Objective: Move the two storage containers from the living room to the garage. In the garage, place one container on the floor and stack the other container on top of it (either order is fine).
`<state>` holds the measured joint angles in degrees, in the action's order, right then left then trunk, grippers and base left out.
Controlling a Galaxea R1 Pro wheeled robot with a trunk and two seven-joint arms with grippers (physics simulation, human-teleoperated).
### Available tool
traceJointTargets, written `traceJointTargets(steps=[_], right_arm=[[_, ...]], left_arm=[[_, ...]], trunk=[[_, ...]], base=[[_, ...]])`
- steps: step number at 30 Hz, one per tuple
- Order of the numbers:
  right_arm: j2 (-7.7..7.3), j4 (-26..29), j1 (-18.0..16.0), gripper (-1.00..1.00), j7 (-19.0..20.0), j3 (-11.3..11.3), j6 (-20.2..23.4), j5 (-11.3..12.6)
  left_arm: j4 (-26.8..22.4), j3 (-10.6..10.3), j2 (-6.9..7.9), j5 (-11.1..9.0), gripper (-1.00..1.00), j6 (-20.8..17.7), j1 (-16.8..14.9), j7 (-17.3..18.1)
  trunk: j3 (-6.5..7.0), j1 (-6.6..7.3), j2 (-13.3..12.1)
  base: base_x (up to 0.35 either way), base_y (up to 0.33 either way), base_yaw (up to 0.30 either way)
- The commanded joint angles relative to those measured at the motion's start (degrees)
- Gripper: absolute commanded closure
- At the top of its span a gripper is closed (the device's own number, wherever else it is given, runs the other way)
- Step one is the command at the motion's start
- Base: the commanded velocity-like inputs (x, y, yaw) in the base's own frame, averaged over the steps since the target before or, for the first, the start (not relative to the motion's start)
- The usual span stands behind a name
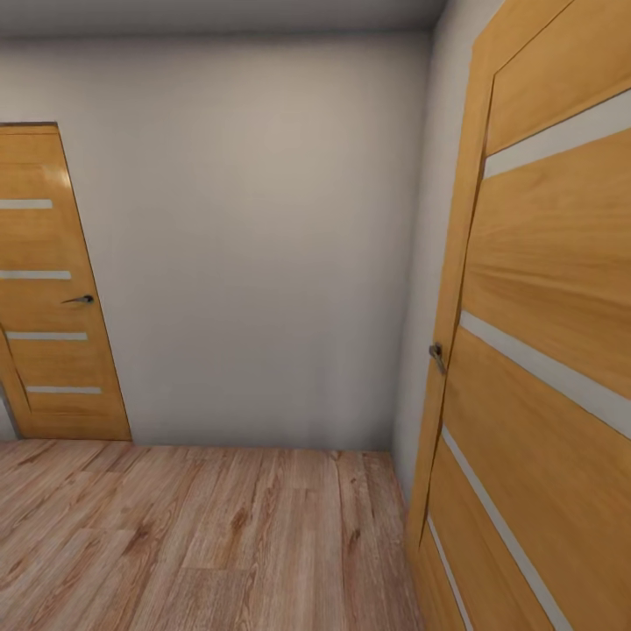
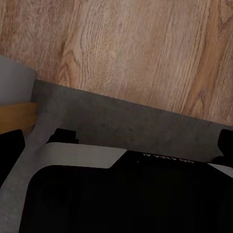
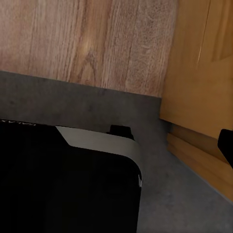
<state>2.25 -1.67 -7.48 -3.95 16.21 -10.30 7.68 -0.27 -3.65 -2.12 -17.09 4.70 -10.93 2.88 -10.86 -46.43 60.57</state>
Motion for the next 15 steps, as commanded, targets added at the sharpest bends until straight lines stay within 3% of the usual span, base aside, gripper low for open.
traceJointTargets(steps=[1, 15], right_arm=[[0.04, -0.2, -0.1, -1.00, -0.1, 0.5, -0.3, 0.6], [0.04, -0.2, -0.1, -1.00, -0.1, 0.5, -0.4, 0.6]], left_arm=[[0.1, -0.4, 0.01, -0.6, -1.00, 0.2, -0.1, 0.2], [0.1, -0.4, -0.16, -0.5, -1.00, 0.2, -0.1, 0.2]], trunk=[[-0.08, -0.01, 0.1], [-0.08, -0.01, 0.1]], base=[[0.001, 0.002, 0.000], [0.013, 0.000, 0.000]])
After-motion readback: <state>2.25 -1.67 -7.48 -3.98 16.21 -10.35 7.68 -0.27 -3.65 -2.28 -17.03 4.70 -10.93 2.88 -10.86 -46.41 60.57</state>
